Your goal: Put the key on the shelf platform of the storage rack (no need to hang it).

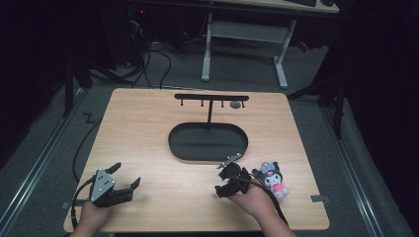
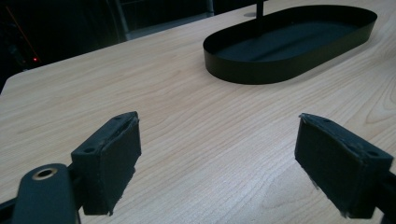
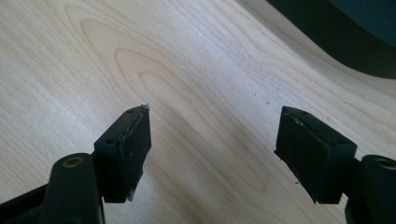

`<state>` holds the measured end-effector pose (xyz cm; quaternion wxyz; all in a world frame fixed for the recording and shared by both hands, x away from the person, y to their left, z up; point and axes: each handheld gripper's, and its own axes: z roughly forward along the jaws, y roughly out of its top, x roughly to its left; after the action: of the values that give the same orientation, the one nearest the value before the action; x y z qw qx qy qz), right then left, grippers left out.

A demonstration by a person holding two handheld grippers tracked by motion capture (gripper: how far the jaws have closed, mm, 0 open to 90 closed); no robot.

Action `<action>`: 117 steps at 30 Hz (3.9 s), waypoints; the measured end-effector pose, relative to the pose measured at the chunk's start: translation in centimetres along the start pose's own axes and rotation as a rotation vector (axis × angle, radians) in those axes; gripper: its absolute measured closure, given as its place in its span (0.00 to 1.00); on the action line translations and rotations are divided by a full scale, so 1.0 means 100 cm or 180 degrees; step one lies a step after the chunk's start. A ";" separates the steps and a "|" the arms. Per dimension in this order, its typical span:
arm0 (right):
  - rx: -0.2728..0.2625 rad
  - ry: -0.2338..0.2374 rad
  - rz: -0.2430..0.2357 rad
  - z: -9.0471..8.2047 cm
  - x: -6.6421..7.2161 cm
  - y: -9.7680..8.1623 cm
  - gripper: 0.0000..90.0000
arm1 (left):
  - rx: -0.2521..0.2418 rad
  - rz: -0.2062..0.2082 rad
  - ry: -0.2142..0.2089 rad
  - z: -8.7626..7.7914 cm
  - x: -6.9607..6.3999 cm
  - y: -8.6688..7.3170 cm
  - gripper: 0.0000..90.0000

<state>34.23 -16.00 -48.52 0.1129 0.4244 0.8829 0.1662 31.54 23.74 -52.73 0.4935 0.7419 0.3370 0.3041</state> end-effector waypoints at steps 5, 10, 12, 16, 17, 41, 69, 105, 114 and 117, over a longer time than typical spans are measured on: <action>0.0054 -0.0046 -0.0090 -0.004 0.002 -0.001 0.30 | -0.0033 -0.0026 0.0018 -0.002 0.000 -0.001 0.17; 0.0086 -0.0112 -0.0228 -0.016 0.008 -0.001 0.30 | -0.0045 -0.0022 -0.0010 -0.003 0.001 -0.001 0.17; 0.0135 -0.0110 -0.0245 -0.020 0.008 -0.001 0.29 | -0.0043 -0.0013 -0.0017 -0.003 0.001 -0.001 0.17; 0.0177 -0.0136 -0.0227 -0.031 0.001 -0.002 0.31 | -0.0032 0.0043 -0.0034 -0.004 -0.001 0.000 0.17; 0.0187 -0.0118 -0.0211 -0.033 -0.001 -0.003 0.31 | -0.0036 0.0057 -0.0049 -0.004 -0.001 -0.001 0.17; 0.0434 -0.0280 0.0350 -0.070 -0.067 -0.040 0.29 | 0.0008 -0.0010 -0.0106 -0.001 0.001 0.000 0.17; 0.0639 -0.0432 0.0797 -0.063 -0.097 -0.092 0.18 | 0.0039 0.0019 -0.0113 -0.001 0.001 0.000 0.17; 0.0470 -0.0438 0.0829 -0.055 -0.098 -0.101 0.53 | 0.0044 -0.0013 -0.0116 0.002 0.001 0.001 0.17; 0.0400 -0.0496 0.0767 -0.064 -0.098 -0.084 0.53 | -0.0001 -0.0019 -0.0101 -0.002 0.002 0.000 0.17; 0.0365 -0.0480 0.0748 -0.066 -0.097 -0.079 0.53 | 0.0027 -0.0001 -0.0097 -0.001 0.001 0.000 0.17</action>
<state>32.33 -29.52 -44.99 0.1342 0.5419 0.8242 0.0952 31.48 23.87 -52.69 0.4955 0.7485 0.3308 0.2912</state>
